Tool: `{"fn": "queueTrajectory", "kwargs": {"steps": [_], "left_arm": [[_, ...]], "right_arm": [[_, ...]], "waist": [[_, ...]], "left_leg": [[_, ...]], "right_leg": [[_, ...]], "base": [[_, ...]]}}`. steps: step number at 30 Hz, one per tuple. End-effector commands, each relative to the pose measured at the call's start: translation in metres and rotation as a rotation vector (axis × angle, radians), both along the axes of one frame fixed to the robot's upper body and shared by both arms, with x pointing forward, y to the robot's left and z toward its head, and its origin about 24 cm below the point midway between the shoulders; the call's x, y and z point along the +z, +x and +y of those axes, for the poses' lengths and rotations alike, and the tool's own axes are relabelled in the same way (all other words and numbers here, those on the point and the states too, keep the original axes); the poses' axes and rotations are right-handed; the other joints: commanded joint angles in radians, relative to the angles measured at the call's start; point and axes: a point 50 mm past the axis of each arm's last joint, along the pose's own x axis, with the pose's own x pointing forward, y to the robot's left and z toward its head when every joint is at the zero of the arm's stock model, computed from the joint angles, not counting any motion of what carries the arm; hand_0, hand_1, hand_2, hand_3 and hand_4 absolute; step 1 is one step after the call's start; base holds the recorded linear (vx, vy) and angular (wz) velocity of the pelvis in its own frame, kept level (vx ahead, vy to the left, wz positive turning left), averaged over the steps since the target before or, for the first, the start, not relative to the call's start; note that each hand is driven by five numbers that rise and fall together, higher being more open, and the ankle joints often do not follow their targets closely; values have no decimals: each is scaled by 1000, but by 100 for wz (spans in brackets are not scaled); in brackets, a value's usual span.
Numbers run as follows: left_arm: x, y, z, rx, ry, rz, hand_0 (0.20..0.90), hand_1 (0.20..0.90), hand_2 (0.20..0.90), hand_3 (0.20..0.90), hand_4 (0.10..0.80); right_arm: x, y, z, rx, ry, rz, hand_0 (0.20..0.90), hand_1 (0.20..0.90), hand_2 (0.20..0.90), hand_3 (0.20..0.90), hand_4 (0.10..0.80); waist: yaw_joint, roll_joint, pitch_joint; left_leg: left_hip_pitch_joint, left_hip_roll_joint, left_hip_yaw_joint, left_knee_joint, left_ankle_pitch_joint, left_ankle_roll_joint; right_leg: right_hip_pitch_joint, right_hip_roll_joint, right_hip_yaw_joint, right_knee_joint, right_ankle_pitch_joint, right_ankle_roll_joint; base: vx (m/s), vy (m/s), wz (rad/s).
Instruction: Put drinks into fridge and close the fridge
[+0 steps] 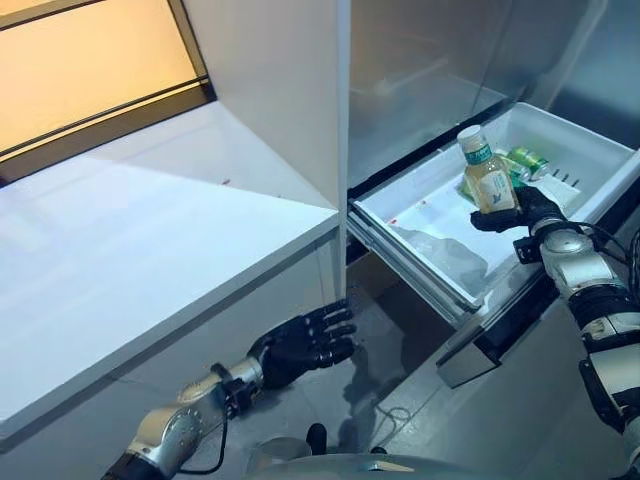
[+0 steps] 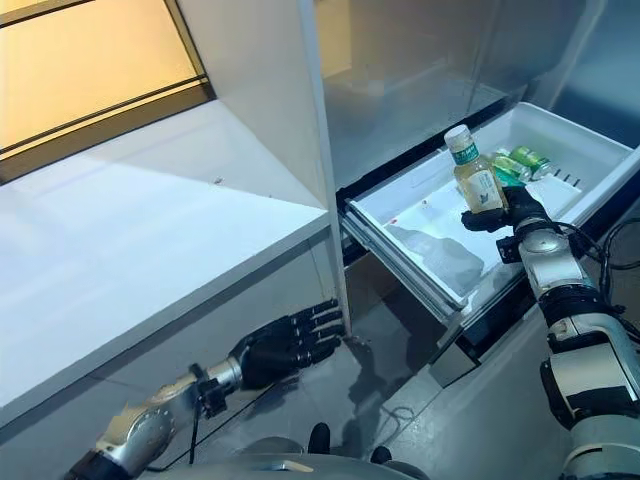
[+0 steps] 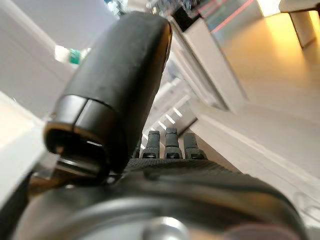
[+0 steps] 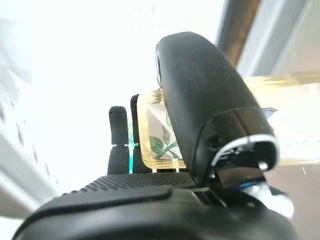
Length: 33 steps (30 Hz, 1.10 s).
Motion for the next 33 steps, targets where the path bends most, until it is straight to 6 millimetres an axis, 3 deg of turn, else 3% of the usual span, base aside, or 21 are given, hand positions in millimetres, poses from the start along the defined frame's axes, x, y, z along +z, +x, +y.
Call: {"fn": "queueTrajectory", "kwargs": {"steps": [1, 9, 16, 25, 33], "left_arm": [[14, 5, -9, -13, -83, -87, 900, 900, 900, 900, 800], [-20, 7, 23, 248, 177, 24, 900, 900, 900, 900, 800], [-50, -6, 48, 409, 326, 136, 900, 900, 900, 900, 800], [-51, -10, 56, 411, 354, 130, 900, 900, 900, 900, 800], [-48, -8, 56, 401, 350, 130, 900, 900, 900, 900, 800]], "right_arm": [[105, 16, -15, 53, -175, -151, 300, 300, 300, 200, 100], [68, 0, -41, 7, -217, 147, 300, 300, 300, 200, 100], [43, -19, -58, -15, -228, 363, 300, 300, 300, 200, 100], [28, -46, -82, -37, -394, 613, 300, 300, 300, 200, 100], [16, -49, -77, -6, -258, 630, 300, 300, 300, 200, 100]], "waist": [[29, -29, -99], [30, -30, -74], [23, -36, -54], [26, -40, -43], [25, -36, -44]], "left_leg": [[-5, -13, 30, 2, -87, -19], [0, -13, 39, 2, -85, -15], [4, -11, 49, 4, -81, -15], [4, -10, 47, 9, -78, -19], [8, -6, 42, 10, -74, -23]], "right_leg": [[-36, -17, -31, 6, -8, 61], [-36, -24, -38, 12, -5, 64], [-40, -29, -37, 23, -1, 70], [-39, -38, -46, 31, 2, 79], [-40, -42, -54, 39, 2, 86]], "base": [[5, -12, 18], [11, -28, 7], [21, -40, 2], [20, -51, 2], [18, -24, 1]]}}
